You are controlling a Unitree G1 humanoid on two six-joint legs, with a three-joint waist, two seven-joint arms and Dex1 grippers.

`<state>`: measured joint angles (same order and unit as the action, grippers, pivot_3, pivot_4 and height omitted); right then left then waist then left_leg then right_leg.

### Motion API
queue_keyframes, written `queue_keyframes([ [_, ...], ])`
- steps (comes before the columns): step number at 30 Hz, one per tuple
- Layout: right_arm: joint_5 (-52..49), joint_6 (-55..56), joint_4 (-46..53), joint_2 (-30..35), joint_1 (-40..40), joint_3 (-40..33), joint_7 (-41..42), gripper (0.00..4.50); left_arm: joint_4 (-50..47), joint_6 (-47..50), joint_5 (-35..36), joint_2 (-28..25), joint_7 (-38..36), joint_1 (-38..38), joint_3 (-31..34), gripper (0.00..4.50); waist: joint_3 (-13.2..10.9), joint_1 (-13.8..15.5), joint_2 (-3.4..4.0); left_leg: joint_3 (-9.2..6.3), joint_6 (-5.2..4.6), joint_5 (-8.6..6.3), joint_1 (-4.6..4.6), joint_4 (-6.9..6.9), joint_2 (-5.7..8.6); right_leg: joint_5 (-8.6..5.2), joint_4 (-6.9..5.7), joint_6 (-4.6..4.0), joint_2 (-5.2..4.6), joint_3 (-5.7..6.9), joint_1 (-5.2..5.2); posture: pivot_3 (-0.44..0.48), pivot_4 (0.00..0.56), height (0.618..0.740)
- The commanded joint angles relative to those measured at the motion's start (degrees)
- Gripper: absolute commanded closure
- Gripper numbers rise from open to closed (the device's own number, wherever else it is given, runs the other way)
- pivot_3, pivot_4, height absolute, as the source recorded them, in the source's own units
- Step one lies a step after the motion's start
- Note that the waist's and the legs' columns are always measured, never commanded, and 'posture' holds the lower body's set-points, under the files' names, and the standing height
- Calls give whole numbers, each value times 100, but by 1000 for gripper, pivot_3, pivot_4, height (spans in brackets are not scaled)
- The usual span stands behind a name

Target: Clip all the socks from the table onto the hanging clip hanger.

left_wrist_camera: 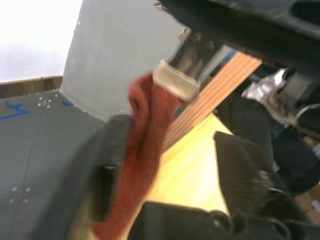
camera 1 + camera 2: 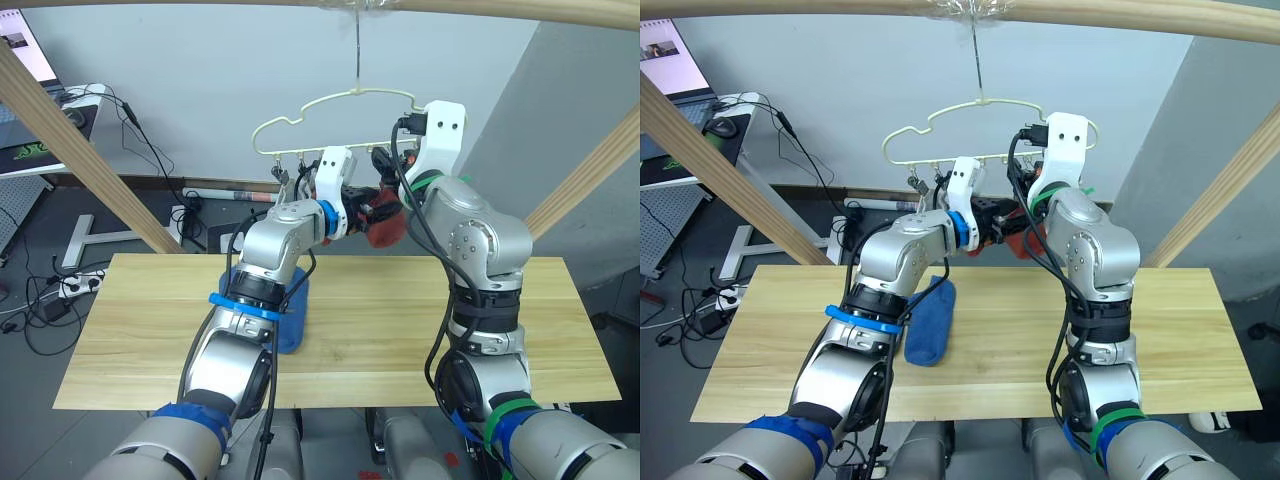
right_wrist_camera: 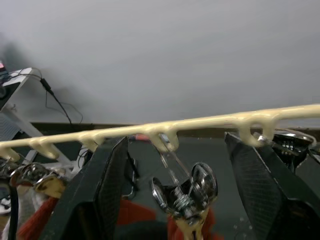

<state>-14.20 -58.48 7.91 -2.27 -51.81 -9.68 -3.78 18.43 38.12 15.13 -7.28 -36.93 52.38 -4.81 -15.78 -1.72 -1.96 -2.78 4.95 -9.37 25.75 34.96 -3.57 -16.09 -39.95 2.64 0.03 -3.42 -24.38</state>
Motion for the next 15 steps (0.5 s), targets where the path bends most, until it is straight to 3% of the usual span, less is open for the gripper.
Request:
queue_keyframes([
  [1, -271, -526, 696, -33, 227, 2, 66, 1291, -601, 61, 34, -186, -190, -207, -165, 889, 1, 3, 1, -1, 1, 1, 0, 0, 0, 0, 0, 0, 0, 1, 0, 55, 216, 740],
  [9, -247, -966, 1228, 256, 806, 541, 239, 1291, -1058, 265, 114, -507, -357, -485, -261, 889, 1, 4, 1, -6, 2, 3, -1, 4, 3, 0, -1, 0, 0, 3, 3, 45, 226, 740],
  [15, -187, -1126, 1933, 539, 1067, 719, 215, 1291, -1782, 121, 453, -979, -756, -784, 80, 889, 1, -6, 1, -9, 2, 3, -1, 2, 1, 0, 0, 0, 1, 5, 3, 48, 227, 740],
])
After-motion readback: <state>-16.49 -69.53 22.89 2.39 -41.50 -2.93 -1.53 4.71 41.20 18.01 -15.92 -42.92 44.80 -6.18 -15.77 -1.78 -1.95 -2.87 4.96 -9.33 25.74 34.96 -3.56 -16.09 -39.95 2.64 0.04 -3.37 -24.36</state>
